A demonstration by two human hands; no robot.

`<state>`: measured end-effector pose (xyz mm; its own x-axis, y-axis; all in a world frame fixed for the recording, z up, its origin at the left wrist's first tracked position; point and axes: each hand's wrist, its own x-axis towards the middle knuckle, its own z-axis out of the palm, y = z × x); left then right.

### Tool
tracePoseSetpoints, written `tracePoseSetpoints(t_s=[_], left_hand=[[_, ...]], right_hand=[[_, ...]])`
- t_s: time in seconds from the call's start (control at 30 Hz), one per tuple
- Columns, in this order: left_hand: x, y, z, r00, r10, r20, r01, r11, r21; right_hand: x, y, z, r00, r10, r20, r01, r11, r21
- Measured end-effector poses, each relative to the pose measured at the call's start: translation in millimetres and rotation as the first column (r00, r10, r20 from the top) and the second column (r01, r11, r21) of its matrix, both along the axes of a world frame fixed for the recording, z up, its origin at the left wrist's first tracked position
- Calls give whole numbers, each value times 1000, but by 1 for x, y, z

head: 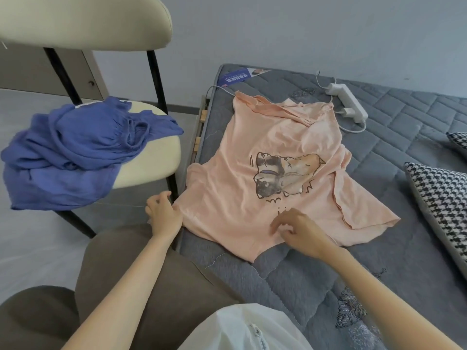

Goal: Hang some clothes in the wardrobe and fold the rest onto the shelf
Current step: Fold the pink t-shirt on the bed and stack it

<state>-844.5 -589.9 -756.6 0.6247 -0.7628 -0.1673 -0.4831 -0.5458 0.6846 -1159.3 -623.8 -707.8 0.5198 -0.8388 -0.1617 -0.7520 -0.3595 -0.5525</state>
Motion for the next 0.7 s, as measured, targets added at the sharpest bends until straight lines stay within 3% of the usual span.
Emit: tracePoseSetpoints(t_s=[0.13, 0.27, 0.4, 0.47, 0.53, 0.6, 0.7], left_hand=[[-28, -11, 22, 966, -196, 166, 226, 957, -182], [-85, -32, 43, 827, -536, 170, 562, 799, -215], [-159, -31, 56, 530, -832, 160, 836, 545, 62], [-183, -21, 51, 424, -887, 184, 863, 457, 215], [-192, -12, 39, 358, -890, 281, 840, 439, 320], [-191, -5, 26, 352, -869, 349, 810, 469, 351], [-182, -1, 15, 392, -845, 363, 824, 498, 270]], right_hand=[[-40, -7, 5, 981, -178, 74, 184, 979, -87], [-85, -11, 9, 961, -273, 38, 275, 958, -79], [-127, -3, 2, 947, -143, -287, 158, 987, 28], [-135, 3, -4, 945, -133, -300, 121, 991, -58], [-133, 7, -10, 961, -121, -250, 58, 968, -244], [-134, 8, -16, 974, -98, -206, 15, 928, -373], [-131, 11, -16, 975, -199, -99, 150, 919, -364]])
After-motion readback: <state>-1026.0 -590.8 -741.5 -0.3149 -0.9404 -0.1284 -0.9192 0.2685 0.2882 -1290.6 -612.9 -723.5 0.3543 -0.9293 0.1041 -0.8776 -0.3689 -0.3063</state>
